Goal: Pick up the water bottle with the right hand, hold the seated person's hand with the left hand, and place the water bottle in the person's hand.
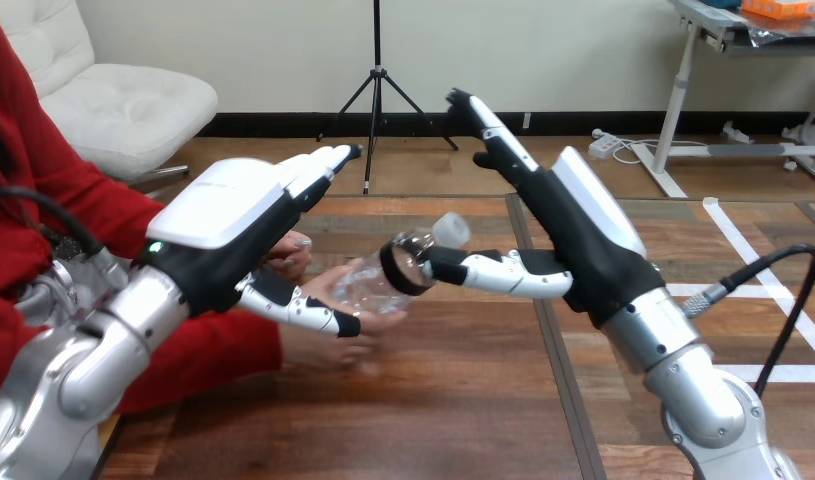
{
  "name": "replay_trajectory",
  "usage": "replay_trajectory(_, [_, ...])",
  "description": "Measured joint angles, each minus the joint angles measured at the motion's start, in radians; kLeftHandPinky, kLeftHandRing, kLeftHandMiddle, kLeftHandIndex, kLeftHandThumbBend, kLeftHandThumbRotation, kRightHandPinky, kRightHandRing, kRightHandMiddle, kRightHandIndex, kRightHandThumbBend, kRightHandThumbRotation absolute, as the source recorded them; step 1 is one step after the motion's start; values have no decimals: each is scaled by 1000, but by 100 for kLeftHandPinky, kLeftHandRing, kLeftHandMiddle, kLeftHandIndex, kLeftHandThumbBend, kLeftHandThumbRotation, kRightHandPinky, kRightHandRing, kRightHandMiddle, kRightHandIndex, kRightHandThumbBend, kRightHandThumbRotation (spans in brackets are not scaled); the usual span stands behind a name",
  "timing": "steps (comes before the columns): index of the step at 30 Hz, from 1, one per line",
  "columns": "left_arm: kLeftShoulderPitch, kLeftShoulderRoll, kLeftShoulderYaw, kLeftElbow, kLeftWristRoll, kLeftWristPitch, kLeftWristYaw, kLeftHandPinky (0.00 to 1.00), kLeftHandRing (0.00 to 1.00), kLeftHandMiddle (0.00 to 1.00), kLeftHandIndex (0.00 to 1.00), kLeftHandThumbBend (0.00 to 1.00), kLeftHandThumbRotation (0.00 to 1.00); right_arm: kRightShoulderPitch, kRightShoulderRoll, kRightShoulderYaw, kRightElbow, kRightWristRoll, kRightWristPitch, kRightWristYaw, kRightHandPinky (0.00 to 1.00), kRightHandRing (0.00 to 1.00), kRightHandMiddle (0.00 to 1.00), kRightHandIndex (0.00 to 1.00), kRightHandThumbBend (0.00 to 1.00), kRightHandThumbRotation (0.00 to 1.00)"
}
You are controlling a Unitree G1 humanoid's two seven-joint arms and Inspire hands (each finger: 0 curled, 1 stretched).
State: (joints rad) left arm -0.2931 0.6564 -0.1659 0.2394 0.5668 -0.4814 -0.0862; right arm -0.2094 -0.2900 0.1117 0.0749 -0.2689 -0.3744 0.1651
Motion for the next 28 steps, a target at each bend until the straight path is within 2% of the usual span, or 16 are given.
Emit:
replay_trajectory(5, [28,0,12,-4,-4,-8,8,87,99,100,100,100,51,12,-1,-5,0,13,0,0,88,99,97,100,100,73])
replay_trajectory(18, [92,-1,39,1,-17,-90,94,88,100,100,100,100,57,47,-1,-33,1,42,-8,-1,89,99,96,100,100,69])
replay_trajectory(24, [103,-9,50,10,-44,-136,132,89,100,100,100,100,66,66,0,-50,2,63,-24,-9,89,99,96,99,100,67])
replay_trajectory(28, [107,-23,61,21,-56,-170,170,85,99,100,100,100,69,83,4,-62,2,79,-38,-16,89,98,97,99,100,67])
